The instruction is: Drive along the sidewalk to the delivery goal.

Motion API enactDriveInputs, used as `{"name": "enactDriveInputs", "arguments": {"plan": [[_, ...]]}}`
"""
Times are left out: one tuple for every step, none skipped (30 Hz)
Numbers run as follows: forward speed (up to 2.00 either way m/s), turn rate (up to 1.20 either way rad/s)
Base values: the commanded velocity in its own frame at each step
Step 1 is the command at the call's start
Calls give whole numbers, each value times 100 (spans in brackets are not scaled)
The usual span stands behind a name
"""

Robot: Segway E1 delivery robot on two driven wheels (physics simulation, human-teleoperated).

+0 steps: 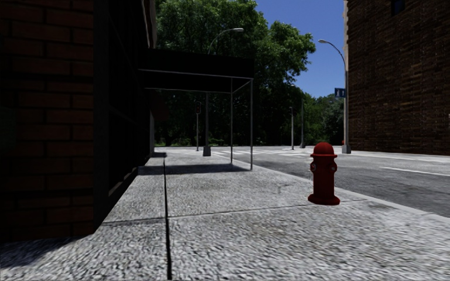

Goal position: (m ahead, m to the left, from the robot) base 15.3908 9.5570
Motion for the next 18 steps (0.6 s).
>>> {"name": "enactDriveInputs", "arguments": {"plan": [[200, 0], [200, 0], [200, 0], [200, 0], [200, 8], [200, 28], [200, 49], [200, 59], [200, 59], [200, 62], [200, 62], [200, 21], [200, 3], [200, 0], [200, 0], [200, 0], [200, 0], [200, 0]]}}
